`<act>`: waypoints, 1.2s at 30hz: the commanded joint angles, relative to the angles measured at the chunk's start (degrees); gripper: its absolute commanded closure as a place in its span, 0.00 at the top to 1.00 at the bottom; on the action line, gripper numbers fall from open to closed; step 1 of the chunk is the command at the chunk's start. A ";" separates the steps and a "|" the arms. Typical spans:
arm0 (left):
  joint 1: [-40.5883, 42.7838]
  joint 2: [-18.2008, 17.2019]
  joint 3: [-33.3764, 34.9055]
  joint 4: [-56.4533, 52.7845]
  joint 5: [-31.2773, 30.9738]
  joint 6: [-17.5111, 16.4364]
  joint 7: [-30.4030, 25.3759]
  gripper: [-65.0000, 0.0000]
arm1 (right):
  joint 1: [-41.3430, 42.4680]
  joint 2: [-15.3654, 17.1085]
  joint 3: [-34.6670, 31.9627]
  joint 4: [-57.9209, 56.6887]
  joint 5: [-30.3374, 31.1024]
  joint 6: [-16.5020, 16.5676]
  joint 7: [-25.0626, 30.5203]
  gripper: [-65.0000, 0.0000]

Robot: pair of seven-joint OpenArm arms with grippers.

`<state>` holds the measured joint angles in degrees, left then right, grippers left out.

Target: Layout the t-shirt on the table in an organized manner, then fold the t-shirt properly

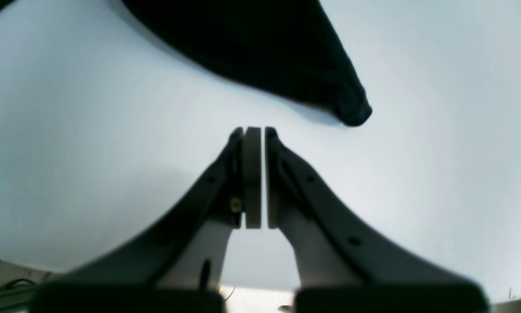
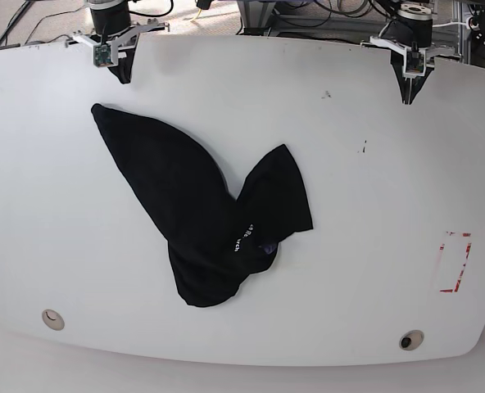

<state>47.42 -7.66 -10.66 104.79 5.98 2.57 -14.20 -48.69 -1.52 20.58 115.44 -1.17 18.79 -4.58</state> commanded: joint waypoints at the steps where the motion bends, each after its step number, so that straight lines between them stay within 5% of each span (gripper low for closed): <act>1: -0.87 -0.03 -0.03 0.92 -0.13 0.29 -1.32 0.01 | 1.43 0.33 0.30 0.91 0.25 -0.10 1.37 0.02; 25: -12.39 -0.03 5.07 0.75 -0.04 0.29 -1.32 0.03 | 20.95 5.61 -0.05 0.56 0.60 -0.02 -17.18 0.02; 32: -14.85 -0.03 7.97 0.75 -0.04 0.46 -1.32 0.34 | 24.99 6.05 0.12 0.21 0.33 -0.02 -21.84 0.08; 36: -15.81 -0.03 10.08 0.92 -0.04 0.46 -1.32 0.60 | 26.49 6.84 0.30 -0.05 0.25 -0.02 -23.86 0.34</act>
<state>32.03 -7.53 -1.26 104.71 5.93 2.68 -13.74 -22.63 4.29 20.53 114.65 -1.06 19.35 -28.84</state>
